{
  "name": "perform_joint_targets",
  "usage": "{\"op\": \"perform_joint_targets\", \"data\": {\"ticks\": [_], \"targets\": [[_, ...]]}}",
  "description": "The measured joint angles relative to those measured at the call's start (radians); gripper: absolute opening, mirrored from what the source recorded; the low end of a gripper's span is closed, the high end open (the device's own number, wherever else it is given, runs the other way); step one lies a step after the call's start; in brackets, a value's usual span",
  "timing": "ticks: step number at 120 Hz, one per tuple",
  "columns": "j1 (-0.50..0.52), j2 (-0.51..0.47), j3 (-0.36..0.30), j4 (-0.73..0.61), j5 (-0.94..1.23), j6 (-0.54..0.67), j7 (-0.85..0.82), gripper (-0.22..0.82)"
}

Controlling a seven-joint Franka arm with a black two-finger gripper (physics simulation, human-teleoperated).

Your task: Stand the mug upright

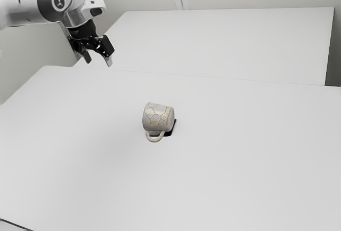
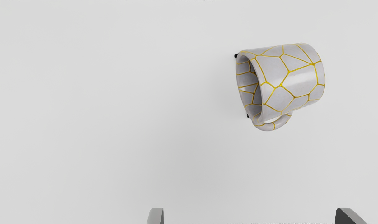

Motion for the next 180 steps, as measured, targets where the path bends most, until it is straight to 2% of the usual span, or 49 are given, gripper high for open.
{"op": "perform_joint_targets", "data": {"ticks": [20,34,51,72,121,180], "targets": [[-0.011,0.004,0.016,-0.012,-0.024,-0.004,0.044,0.60],[-0.001,0.045,0.035,-0.017,-0.144,-0.038,0.068,0.60],[0.010,0.130,0.089,-0.025,-0.317,-0.066,0.106,0.60],[0.009,0.188,0.130,-0.140,-0.533,-0.043,0.181,0.60],[0.008,0.361,0.162,-0.140,-0.771,0.016,0.363,0.60],[-0.006,0.408,0.144,-0.148,-0.923,0.093,0.477,0.60]]}}
